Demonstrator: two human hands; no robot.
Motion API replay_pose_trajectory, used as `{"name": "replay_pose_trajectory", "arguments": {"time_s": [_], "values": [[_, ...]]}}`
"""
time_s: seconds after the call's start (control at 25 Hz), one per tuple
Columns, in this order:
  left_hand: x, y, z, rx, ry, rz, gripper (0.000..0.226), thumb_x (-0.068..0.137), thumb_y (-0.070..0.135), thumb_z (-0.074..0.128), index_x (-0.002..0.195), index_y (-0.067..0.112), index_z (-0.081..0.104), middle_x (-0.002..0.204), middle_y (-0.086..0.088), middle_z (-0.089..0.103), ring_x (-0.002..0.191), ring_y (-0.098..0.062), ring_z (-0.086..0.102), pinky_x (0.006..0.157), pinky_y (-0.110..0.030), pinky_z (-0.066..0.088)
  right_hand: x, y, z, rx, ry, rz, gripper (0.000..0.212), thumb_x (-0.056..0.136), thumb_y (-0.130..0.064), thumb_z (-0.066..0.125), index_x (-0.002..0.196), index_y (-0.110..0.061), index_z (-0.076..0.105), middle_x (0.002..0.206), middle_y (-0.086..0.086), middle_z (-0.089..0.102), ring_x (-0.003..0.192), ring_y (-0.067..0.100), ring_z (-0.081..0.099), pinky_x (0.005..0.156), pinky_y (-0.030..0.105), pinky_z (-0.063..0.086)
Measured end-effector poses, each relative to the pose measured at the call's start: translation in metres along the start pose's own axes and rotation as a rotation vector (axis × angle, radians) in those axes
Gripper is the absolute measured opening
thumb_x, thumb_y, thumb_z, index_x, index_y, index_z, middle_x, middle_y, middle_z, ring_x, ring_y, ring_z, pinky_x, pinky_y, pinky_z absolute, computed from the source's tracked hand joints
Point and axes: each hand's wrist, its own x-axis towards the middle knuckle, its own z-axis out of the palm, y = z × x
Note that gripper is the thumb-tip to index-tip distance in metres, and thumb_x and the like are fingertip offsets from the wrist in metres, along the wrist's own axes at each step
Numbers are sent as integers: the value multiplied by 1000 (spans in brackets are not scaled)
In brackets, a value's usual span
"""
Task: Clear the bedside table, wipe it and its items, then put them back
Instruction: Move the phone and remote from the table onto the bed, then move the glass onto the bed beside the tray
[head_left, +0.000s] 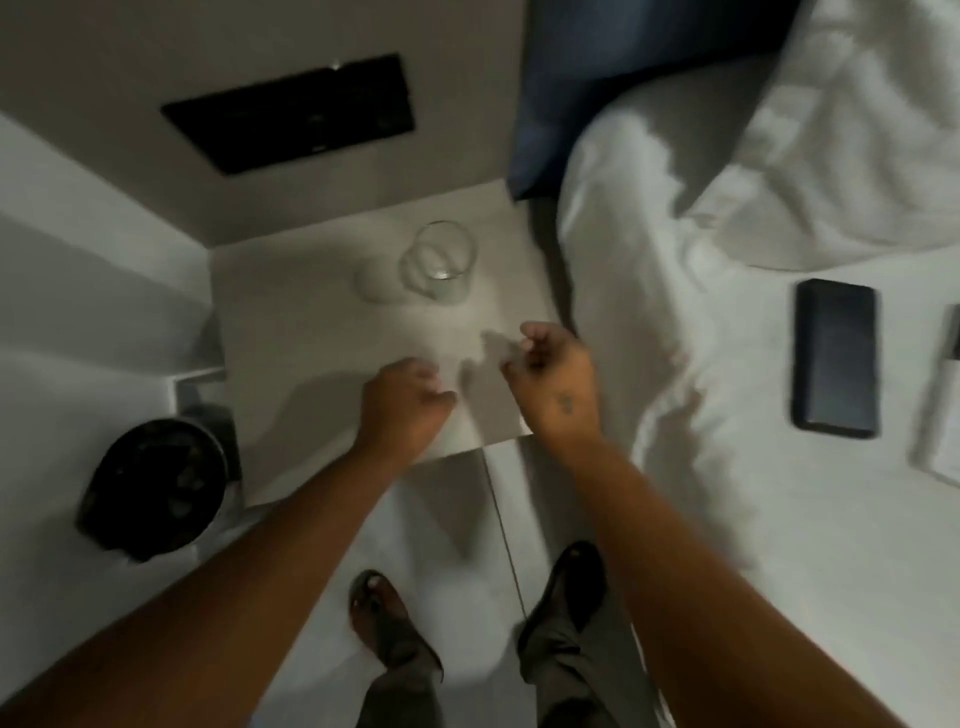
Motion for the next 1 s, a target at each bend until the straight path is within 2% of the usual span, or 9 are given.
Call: {"name": "replay_pose_trajectory", "arguments": {"time_s": [0.24,0.36,0.44,0.52,0.6,0.64,0.72,0.8,1.0], "values": [[107,-65,-8,35,-29,97,67,73,20,80,133,6,52,126,-14,66,111,-32,66,101,-37,51,86,13,87,-314,-143,43,69,82,-6,72,144,-10,40,141,13,49,126,28,53,103,29,45],[130,-44,-2,-56,15,243,69,82,11,72,144,6,42,136,-18,59,118,-33,62,102,-40,51,109,9,98,-242,-137,-34,78,79,-8,75,146,-17,36,143,7,46,124,23,54,106,34,50],[138,-27,-4,-117,-2,329,71,84,8,68,148,12,37,138,-14,58,118,-26,61,101,-36,51,118,7,102,-215,-137,-87,75,81,-11,76,145,-19,37,138,2,49,115,14,53,95,21,52],[140,-19,-8,-199,-61,365,66,80,9,69,142,13,46,124,-6,65,104,-19,63,98,-36,54,118,1,101,-206,-158,-137,68,84,-14,75,143,-18,40,123,-4,51,106,10,53,72,3,48],[137,-17,-16,-251,-95,340,59,75,10,75,131,13,56,115,-1,69,101,-18,67,97,-42,56,109,-8,93,-188,-192,-111,63,86,-15,74,141,-16,43,118,-4,54,111,17,58,67,-2,46],[132,-14,-21,-240,-116,331,58,75,12,79,130,12,59,119,-5,69,105,-21,69,97,-42,57,98,-11,85,-187,-208,-90,66,86,-16,75,143,-14,43,124,0,57,118,20,58,77,1,48],[110,-3,-30,-224,-163,314,58,74,16,84,128,14,62,124,-10,69,108,-24,71,96,-39,57,66,-19,61,-193,-198,-145,73,83,-23,79,145,-8,43,133,12,60,122,24,59,100,25,52],[77,15,-42,-227,-194,287,56,71,24,88,123,18,67,118,-6,73,103,-21,72,94,-36,57,28,-25,28,-140,-152,-197,70,81,-31,80,139,-5,50,121,14,67,107,26,67,95,42,56],[-61,110,-7,-298,-444,274,33,67,28,88,96,25,74,80,15,77,75,7,70,76,-15,57,-88,-9,-102,55,102,22,63,88,-40,73,142,-21,48,130,3,67,109,13,68,94,34,58]]}}
